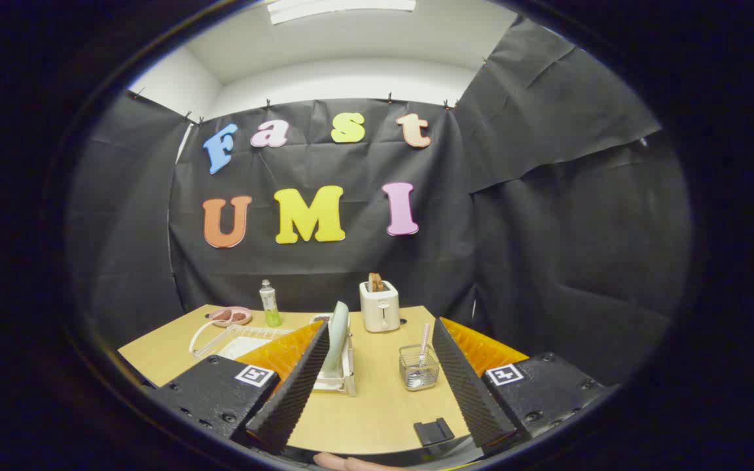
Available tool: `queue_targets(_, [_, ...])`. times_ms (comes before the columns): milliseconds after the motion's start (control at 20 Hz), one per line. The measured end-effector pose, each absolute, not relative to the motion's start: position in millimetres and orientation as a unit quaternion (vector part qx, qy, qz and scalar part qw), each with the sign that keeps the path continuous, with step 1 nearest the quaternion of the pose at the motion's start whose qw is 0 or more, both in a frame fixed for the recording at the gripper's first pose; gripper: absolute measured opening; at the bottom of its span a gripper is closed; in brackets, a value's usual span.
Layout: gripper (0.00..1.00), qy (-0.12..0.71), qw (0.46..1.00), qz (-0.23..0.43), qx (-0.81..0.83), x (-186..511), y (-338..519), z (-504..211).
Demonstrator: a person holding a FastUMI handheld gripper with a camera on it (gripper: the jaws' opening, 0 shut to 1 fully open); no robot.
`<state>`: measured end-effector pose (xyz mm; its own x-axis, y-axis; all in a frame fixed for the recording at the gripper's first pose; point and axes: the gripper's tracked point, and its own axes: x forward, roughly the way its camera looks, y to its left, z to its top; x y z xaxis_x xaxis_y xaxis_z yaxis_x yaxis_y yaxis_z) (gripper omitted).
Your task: Take the plate from the dish rack, then take the spoon from the basket and place it into the plate.
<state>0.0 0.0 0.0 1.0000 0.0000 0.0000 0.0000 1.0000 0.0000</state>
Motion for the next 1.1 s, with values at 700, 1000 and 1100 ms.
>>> queue_targets(700, [1.0, 0.0, 0.999, -0.007, -0.054, 21, 25, -20])
queue_targets(1000, [1.0, 0.02, 0.999, -0.006, -0.047, 36, 28, -34])
queue_targets(1100, [1.0, 0.024, 0.999, -0.006, -0.043, 43, 31, -34])
